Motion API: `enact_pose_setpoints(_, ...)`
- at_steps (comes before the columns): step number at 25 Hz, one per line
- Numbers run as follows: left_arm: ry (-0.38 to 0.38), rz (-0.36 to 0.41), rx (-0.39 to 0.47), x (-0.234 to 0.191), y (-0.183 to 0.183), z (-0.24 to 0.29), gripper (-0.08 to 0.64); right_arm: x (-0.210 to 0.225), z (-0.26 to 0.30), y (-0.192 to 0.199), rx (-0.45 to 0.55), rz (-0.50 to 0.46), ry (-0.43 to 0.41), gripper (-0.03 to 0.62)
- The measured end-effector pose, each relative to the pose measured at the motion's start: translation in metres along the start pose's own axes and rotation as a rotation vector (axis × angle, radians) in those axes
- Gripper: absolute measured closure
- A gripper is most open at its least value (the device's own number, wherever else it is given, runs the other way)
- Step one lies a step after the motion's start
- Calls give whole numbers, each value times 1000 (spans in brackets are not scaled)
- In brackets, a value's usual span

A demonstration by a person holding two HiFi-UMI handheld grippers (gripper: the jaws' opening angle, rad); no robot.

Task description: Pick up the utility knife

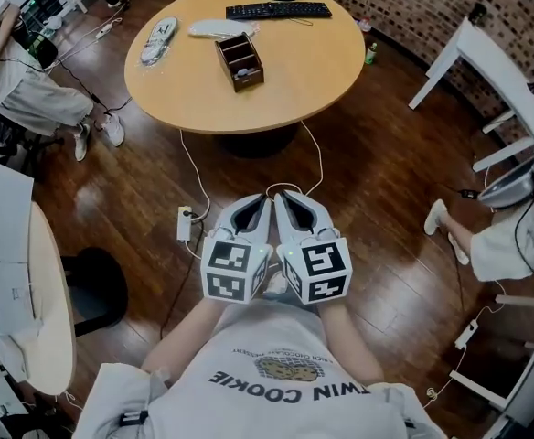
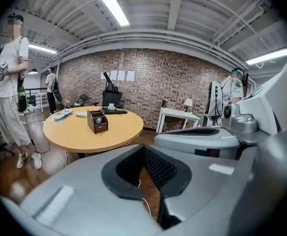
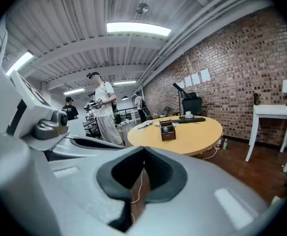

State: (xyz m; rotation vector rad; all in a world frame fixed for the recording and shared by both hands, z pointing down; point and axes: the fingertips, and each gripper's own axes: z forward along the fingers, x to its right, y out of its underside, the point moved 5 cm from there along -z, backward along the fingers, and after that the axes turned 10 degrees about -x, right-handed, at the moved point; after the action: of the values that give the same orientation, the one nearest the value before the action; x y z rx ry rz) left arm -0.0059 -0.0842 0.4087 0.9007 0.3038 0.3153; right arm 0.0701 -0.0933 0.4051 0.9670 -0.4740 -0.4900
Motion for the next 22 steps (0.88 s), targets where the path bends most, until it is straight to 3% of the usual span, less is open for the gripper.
enact_pose_setpoints(15,-49,-32,33,-48,-44,60,557,39,72,-38,-12,-46,-58,597)
enact_pose_setpoints(22,-25,24,49,-90,-80,93,557,56,119,-68,-22,-38,-39,597)
